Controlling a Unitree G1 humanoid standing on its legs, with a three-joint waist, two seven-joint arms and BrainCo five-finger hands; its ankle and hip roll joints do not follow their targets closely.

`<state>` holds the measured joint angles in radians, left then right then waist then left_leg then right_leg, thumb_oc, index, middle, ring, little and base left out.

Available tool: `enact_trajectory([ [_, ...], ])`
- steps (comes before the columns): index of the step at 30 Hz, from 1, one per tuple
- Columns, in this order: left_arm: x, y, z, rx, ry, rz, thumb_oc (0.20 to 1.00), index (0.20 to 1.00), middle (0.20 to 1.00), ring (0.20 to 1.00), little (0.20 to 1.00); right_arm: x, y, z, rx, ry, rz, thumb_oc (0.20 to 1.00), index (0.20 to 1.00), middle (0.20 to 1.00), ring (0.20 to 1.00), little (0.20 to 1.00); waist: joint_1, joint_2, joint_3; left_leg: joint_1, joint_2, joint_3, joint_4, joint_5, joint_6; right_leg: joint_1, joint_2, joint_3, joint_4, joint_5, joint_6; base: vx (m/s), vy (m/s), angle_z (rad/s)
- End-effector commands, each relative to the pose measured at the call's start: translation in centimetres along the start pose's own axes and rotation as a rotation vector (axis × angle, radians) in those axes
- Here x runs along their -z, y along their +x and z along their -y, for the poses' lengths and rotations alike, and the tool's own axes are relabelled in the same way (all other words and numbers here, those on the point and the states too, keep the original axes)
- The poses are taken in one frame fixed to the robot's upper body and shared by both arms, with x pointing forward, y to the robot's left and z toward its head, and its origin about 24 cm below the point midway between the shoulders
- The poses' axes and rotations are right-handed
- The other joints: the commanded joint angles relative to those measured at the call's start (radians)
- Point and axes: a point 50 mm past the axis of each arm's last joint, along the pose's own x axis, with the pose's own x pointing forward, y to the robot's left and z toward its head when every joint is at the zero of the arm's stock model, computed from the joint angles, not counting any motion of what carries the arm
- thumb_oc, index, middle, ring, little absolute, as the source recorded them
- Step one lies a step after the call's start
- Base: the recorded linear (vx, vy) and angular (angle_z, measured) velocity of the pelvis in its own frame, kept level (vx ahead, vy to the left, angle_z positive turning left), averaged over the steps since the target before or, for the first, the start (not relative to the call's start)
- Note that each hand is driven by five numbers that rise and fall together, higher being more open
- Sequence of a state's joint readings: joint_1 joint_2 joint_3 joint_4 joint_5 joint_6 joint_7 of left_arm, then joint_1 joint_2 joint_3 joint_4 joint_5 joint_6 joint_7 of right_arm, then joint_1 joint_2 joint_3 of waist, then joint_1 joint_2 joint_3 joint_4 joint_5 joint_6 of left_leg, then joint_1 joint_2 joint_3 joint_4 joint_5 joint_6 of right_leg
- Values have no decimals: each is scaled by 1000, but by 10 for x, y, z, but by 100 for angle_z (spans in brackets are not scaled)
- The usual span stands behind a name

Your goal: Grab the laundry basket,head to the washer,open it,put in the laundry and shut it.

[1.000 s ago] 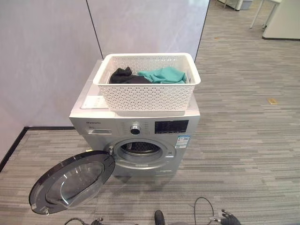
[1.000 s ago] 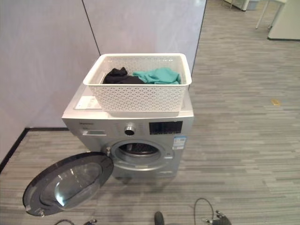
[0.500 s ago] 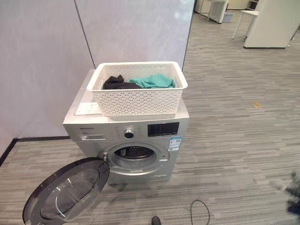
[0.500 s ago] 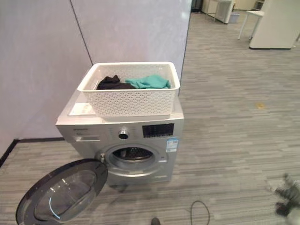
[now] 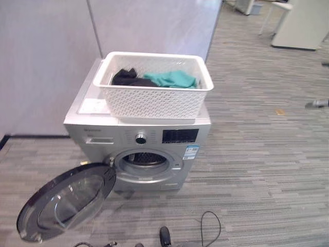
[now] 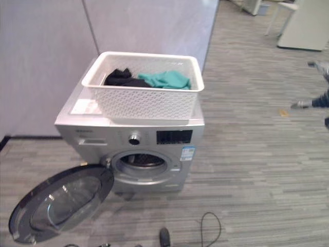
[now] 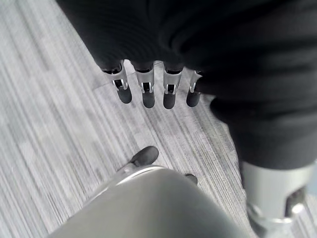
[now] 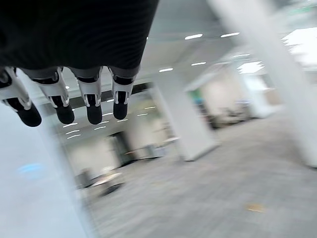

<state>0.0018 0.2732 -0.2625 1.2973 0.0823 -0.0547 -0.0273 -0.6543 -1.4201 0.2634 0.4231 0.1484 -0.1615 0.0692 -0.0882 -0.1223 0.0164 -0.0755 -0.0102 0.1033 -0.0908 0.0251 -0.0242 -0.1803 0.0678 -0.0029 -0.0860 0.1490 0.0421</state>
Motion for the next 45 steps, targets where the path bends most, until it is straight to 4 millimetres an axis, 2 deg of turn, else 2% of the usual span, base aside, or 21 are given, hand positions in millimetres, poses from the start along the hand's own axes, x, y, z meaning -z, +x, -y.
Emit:
enact_trajectory([
  [1,14,-3,-12,-16,-27,-38,1000,1000,1000,1000,1000,-23,12,46,126,15,82,1000,1000,1000,1000,1000,36,-57,46,-10,32,-32,3,-35,-24,71,-79,46,-1,-92,94,-5,18,34],
  [2,18,-4,-21,-37,-27,-49,1000,1000,1000,1000,1000,-36,24,57,137,-28,90,1000,1000,1000,1000,1000,54,-78,54,-26,32,-41,3,-27,-27,61,-80,37,-1,-88,93,-1,18,40],
  [4,22,-5,-22,-50,-52,-56,1000,1000,1000,1000,1000,-59,45,70,163,-71,106,1000,1000,1000,1000,1000,62,-77,66,-51,29,-63,3,-16,-29,48,-87,20,-1,-84,91,0,26,23],
  [7,20,-4,-18,-44,-66,-51,1000,1000,1000,1000,1000,-73,52,76,163,-100,126,1000,1000,1000,1000,1000,61,-65,72,-60,27,-69,3,-13,-30,42,-89,15,-1,-83,91,3,16,28],
  [8,23,-5,-23,-58,-71,-59,1000,1000,1000,1000,1000,-82,65,78,147,-150,95,1000,1000,1000,1000,1000,82,-70,86,-84,23,-89,3,-3,-32,31,-94,0,-1,-81,89,10,14,20],
  [12,23,-5,-24,-59,-85,-62,1000,1000,1000,1000,1000,-85,73,78,137,-188,55,1000,1000,1000,1000,1000,93,-67,96,-99,18,-106,3,3,-34,25,-98,-15,-1,-82,87,9,9,18],
  [13,22,-5,-27,-68,-88,-59,1000,1000,1000,1000,1000,-85,80,74,108,-211,12,1000,1000,1000,1000,1000,107,-69,105,-111,15,-118,3,9,-36,19,-100,-26,-1,-83,85,17,3,22],
  [16,19,-5,-30,-75,-96,-60,1000,1000,1000,1000,1000,-71,84,69,40,-310,-121,1000,1000,1000,1000,1000,120,-78,115,-134,10,-142,3,18,-41,9,-103,-46,-1,-86,83,19,-11,17],
  [19,18,-4,-30,-71,-92,-63,1000,1000,1000,1000,1000,-68,85,68,22,-332,-149,1000,1000,1000,1000,1000,121,-79,115,-137,8,-148,3,18,-42,10,-104,-52,-1,-89,83,24,-7,28],
  [24,14,-4,-34,-87,-90,-73,1000,1000,1000,1000,1000,-67,92,48,-53,-423,-188,1000,1000,1000,1000,1000,127,-92,115,-143,3,-163,3,15,-44,12,-107,-62,-1,-95,83,10,-6,6],
  [30,5,-3,-43,-116,-98,-57,1000,1000,1000,1000,1000,-91,103,26,-110,-461,-110,1000,1000,1000,1000,1000,131,-92,126,-156,4,-161,3,20,-46,-2,-107,-54,-1,-92,81,-5,2,-2],
  [32,0,-3,-48,-128,-101,-42,1000,1000,1000,1000,1000,-105,107,20,-151,-468,-72,1000,1000,1000,1000,1000,131,-89,133,-163,3,-162,3,23,-48,-10,-106,-53,-1,-90,80,0,0,0],
  [39,-3,-4,-55,-136,-102,-33,1000,1000,1000,1000,1000,-125,109,-3,-307,-513,-12,1000,1000,1000,1000,1000,135,-97,140,-170,6,-166,3,26,-51,-15,-105,-55,-1,-92,79,-6,0,1],
  [40,-1,-5,-59,-143,-96,-36,1000,1000,1000,1000,1000,-126,108,-10,-348,-531,-1,1000,1000,1000,1000,1000,136,-108,140,-171,7,-165,3,26,-52,-16,-103,-56,-1,-93,79,0,0,0],
  [42,-1,-5,-59,-143,-96,-37,1000,1000,1000,1000,1000,-126,108,-10,-348,-531,-1,1000,1000,1000,1000,1000,136,-108,140,-171,7,-165,3,26,-52,-16,-103,-56,-1,-93,79,0,0,0],
  [45,1,-6,-67,-156,-88,-41,1000,1000,1000,1000,1000,-112,106,-22,-409,-604,-54,1000,1000,1000,1000,1000,141,-129,147,-174,8,-169,3,27,-54,-19,-103,-58,-1,-92,78,0,0,0],
])
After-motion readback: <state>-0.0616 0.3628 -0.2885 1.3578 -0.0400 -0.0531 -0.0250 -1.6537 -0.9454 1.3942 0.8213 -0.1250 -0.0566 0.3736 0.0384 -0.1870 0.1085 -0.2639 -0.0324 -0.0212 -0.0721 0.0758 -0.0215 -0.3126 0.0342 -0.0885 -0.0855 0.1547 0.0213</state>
